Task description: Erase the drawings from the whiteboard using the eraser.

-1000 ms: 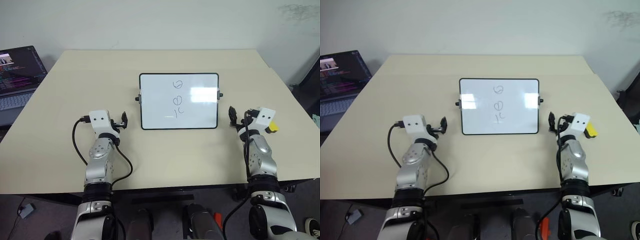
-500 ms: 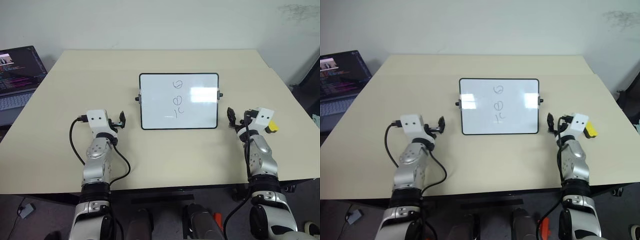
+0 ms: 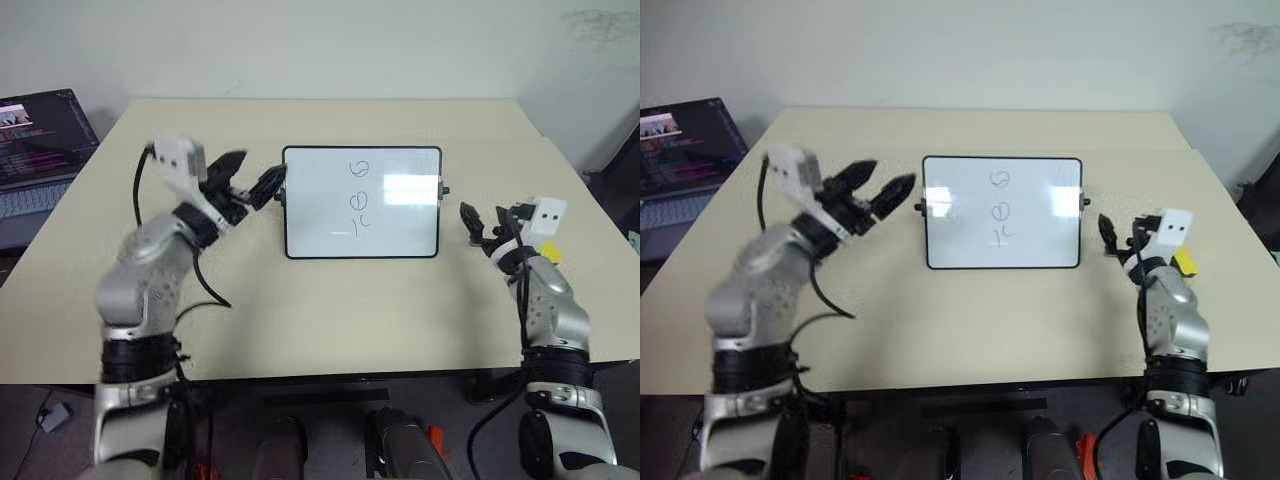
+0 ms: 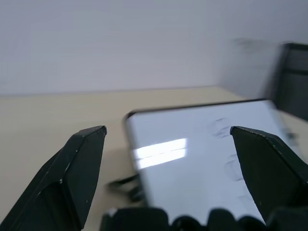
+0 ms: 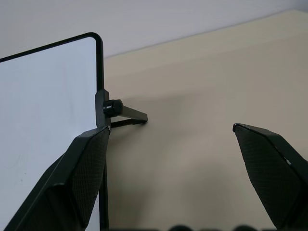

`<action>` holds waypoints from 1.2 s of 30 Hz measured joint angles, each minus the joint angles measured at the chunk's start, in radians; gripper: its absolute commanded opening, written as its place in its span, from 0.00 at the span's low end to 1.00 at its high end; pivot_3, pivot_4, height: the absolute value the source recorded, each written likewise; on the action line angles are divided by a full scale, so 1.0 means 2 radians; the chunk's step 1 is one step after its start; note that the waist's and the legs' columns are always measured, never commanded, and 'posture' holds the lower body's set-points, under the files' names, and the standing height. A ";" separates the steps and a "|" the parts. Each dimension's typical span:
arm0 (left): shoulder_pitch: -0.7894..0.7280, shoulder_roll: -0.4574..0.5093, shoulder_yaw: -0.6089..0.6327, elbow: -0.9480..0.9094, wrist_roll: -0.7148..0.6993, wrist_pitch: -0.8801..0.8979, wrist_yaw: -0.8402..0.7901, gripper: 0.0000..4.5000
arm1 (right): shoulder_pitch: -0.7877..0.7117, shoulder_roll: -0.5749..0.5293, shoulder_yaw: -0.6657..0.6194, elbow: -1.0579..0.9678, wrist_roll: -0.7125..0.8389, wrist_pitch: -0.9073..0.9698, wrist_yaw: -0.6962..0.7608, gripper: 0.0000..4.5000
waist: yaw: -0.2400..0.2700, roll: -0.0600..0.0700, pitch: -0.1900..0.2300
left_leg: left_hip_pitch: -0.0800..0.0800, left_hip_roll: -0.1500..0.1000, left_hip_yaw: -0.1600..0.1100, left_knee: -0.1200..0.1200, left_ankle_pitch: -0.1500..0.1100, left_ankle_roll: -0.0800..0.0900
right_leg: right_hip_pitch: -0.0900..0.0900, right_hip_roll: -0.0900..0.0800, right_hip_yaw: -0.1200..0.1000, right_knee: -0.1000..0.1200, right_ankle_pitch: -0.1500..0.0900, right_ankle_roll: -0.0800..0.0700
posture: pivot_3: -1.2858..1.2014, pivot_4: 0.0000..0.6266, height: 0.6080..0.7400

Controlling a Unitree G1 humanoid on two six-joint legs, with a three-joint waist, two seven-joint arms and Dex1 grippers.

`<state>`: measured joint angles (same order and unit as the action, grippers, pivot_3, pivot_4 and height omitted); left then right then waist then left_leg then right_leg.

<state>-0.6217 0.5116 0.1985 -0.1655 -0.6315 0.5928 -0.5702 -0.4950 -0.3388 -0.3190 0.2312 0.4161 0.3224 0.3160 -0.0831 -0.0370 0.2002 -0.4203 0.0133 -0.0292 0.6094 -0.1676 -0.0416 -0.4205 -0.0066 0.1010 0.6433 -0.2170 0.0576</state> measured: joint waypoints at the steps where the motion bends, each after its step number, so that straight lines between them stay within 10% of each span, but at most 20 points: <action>1: -0.012 0.012 -0.013 -0.013 -0.013 0.017 -0.025 1.00 | -0.001 -0.009 -0.006 0.001 0.002 0.009 -0.001 1.00 | 0.000 0.000 0.000 | 0.000 0.000 0.000 0.000 0.000 0.000 | 0.000 0.000 0.000 0.000 0.000 0.000 | 0.52 0.24 1.00; 17: -0.064 -0.018 -0.183 0.069 0.058 0.003 -0.187 1.00 | -0.100 -0.217 -0.006 0.190 -0.015 0.127 0.106 1.00 | -0.004 0.000 0.000 | 0.001 0.000 0.001 0.000 0.000 0.000 | 0.000 0.000 0.001 0.000 -0.001 -0.001 | 0.52 0.24 1.00; 36: -0.041 -0.017 -0.196 0.046 0.087 0.014 -0.199 1.00 | -0.191 -0.239 0.072 0.453 -0.125 0.049 0.191 1.00 | -0.005 0.000 0.000 | 0.001 0.000 0.001 0.000 0.000 0.000 | 0.000 0.000 0.001 0.001 0.000 0.000 | 0.52 0.24 1.00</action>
<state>-0.7041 0.4783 -0.1938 -0.0728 -0.4579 0.6213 -0.9688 -0.8769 -0.8174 -0.1750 1.1363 0.1667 0.4195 0.6976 -0.0935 -0.0368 0.2005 -0.4184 0.0126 -0.0270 0.6097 -0.1675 -0.0412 -0.4206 -0.0066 0.1034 0.6444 -0.2178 0.0568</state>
